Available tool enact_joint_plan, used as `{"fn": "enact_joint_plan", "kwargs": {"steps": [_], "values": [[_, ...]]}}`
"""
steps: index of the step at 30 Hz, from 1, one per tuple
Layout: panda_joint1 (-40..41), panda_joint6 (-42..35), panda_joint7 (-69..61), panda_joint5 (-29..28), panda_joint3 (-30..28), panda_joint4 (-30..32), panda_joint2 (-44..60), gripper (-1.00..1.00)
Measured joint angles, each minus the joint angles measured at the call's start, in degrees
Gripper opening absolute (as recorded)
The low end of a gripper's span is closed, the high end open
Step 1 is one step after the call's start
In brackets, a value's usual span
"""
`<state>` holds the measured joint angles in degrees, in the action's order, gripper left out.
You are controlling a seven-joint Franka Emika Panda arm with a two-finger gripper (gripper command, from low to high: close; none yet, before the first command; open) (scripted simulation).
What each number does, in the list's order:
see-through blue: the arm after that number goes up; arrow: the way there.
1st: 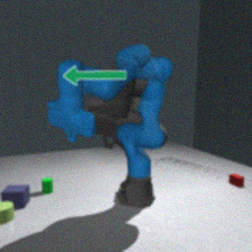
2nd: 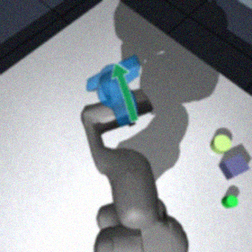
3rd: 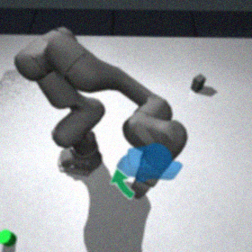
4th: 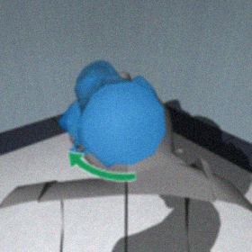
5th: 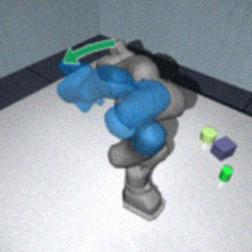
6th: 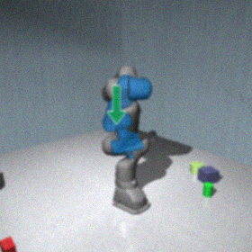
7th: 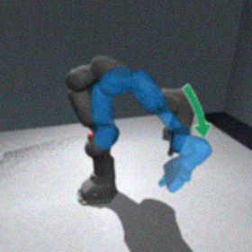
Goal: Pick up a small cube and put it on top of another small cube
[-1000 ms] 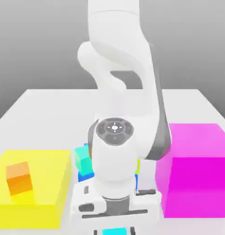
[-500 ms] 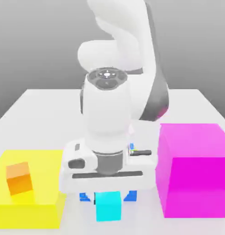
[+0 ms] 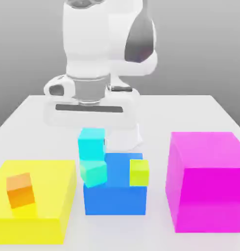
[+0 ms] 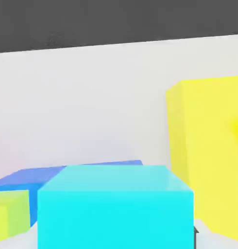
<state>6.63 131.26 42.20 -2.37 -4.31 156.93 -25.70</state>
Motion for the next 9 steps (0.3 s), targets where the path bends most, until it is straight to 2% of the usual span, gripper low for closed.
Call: {"fn": "enact_joint_plan", "kwargs": {"steps": [5,6,9], "values": [[0.6,8.5,-0.2,0.2,-0.2,4.1,4.4,-1.0],[0.7,10.7,-0.3,0.2,-0.2,4.8,5.9,1.0],[0.7,10.7,-0.3,0.2,-0.2,4.8,5.9,1.0]]}}
